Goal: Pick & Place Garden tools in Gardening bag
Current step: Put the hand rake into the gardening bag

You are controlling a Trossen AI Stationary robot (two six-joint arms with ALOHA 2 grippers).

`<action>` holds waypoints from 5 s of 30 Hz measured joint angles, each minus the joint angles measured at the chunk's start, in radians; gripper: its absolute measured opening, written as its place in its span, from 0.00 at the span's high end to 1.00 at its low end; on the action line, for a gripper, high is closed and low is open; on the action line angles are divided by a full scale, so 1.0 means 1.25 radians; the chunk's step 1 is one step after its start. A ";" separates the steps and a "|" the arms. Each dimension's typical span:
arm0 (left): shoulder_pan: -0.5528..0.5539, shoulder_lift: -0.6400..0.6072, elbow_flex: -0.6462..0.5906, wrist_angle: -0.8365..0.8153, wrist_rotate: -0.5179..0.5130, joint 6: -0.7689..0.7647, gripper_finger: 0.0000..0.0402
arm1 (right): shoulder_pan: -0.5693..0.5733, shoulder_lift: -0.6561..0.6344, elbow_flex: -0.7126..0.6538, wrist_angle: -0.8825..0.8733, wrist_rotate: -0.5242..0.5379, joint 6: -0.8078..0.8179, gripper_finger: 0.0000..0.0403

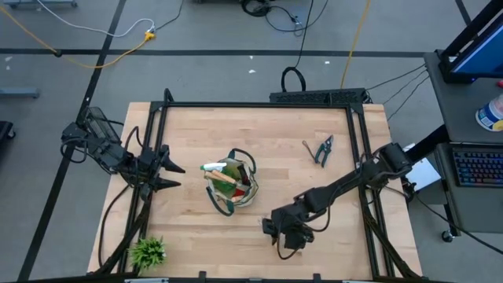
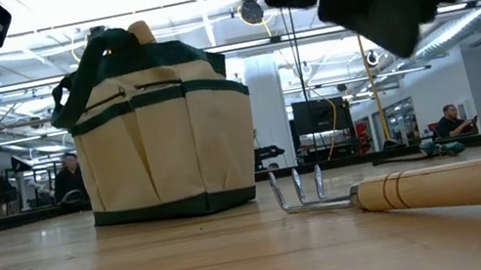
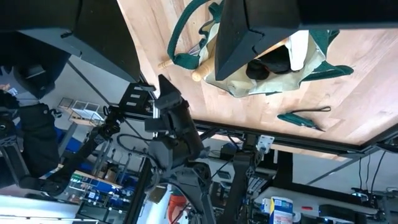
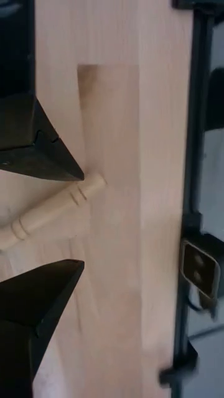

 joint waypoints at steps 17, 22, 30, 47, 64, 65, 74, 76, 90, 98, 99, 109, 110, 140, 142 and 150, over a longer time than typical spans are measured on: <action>0.000 0.000 0.000 0.003 0.000 -0.005 0.46 | -0.025 0.089 0.084 -0.042 -0.081 -0.041 0.47; 0.000 0.000 0.000 0.003 0.000 0.000 0.46 | -0.038 0.117 0.086 -0.026 -0.047 -0.043 0.47; 0.000 0.000 0.000 0.003 0.000 0.000 0.46 | -0.047 0.138 0.086 -0.028 -0.018 -0.046 0.47; 0.000 0.000 0.000 0.002 0.000 0.000 0.46 | -0.048 0.195 0.064 0.013 -0.006 0.008 0.48; 0.000 0.000 0.000 0.000 0.000 -0.001 0.46 | -0.046 0.196 0.062 0.008 0.001 0.240 0.85; 0.000 0.000 0.000 0.000 0.000 -0.003 0.46 | -0.046 0.195 0.062 0.007 0.003 0.248 0.86; 0.000 0.000 0.000 0.000 0.000 -0.009 0.46 | -0.046 0.124 0.057 -0.042 0.046 0.286 0.86; 0.000 0.000 0.000 0.001 0.000 -0.009 0.46 | -0.048 0.093 0.057 -0.047 0.048 0.295 0.86; 0.000 0.000 0.000 0.000 0.000 -0.014 0.46 | -0.062 -0.153 0.059 -0.099 0.009 0.512 0.86; 0.000 0.000 0.000 0.001 0.000 -0.093 0.46 | -0.111 -0.199 0.060 -0.097 -0.175 0.803 0.86; 0.000 0.000 0.000 0.001 0.000 -0.102 0.46 | -0.116 -0.198 0.060 -0.099 -0.207 0.838 0.86; 0.000 0.000 0.000 0.001 0.000 -0.137 0.46 | -0.160 -0.199 0.060 -0.082 -0.435 1.031 0.86; 0.000 0.000 0.000 0.001 0.000 -0.128 0.46 | -0.165 -0.199 0.060 -0.073 -0.454 1.048 0.86; 0.000 0.000 0.000 0.001 0.000 -0.056 0.46 | -0.384 -0.151 0.061 0.761 -0.018 1.198 0.86; 0.000 0.000 0.000 0.001 0.000 -0.059 0.46 | -0.379 -0.134 0.061 0.778 0.036 1.168 0.86; 0.000 0.000 0.000 0.001 0.000 -0.038 0.46 | -0.354 -0.068 0.067 0.836 0.259 1.019 0.86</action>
